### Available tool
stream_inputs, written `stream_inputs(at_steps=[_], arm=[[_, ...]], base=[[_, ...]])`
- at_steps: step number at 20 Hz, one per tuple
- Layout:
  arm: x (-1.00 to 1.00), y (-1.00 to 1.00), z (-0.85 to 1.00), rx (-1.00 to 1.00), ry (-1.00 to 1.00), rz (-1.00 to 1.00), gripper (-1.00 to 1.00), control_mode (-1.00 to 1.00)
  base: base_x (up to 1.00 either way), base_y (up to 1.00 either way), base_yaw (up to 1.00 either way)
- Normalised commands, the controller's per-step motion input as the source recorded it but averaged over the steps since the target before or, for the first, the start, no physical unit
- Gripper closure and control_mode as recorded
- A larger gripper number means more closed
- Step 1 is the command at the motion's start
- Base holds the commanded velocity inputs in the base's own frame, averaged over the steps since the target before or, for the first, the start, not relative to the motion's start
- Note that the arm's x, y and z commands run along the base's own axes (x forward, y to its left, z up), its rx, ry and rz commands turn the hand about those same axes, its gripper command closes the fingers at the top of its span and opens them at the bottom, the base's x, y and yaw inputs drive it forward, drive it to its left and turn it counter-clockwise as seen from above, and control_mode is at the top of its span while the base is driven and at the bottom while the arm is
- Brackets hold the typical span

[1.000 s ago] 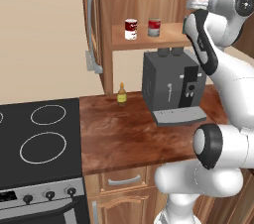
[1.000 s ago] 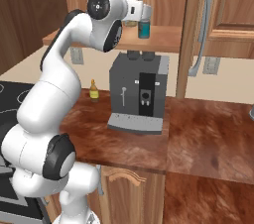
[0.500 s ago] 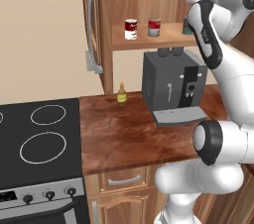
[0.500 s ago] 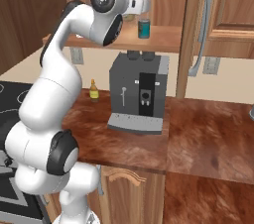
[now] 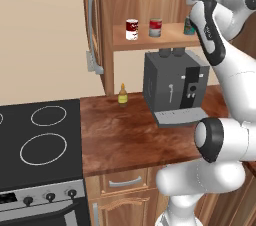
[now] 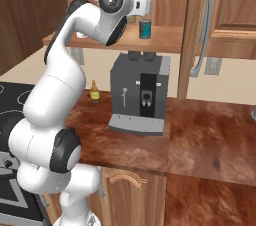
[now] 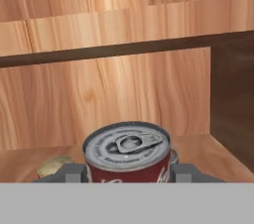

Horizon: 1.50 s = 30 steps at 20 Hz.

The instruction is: Stack two cans on top of the other two cans in the cabinet.

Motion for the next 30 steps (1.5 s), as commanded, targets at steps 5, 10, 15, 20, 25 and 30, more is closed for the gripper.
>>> stream_inputs(at_steps=[5,10,15,20,25,30], arm=[[0.24,0.00,-0.28,0.00,0.00,0.02,1.00,-1.00],[0.09,-0.06,0.06,0.00,0.00,0.00,1.00,-1.00],[0.08,-0.07,0.09,0.00,0.00,0.00,1.00,-1.00],[0.22,-0.04,0.03,0.00,0.00,0.00,1.00,-1.00],[0.26,-0.05,-0.02,0.00,0.00,0.00,1.00,-1.00],[0.24,-0.20,0.00,0.00,0.00,0.00,1.00,-1.00]], base=[[0.00,0.00,0.00],[0.00,0.00,0.00],[0.00,0.00,0.00],[0.00,0.00,0.00],[0.00,0.00,0.00],[0.00,0.00,0.00]])
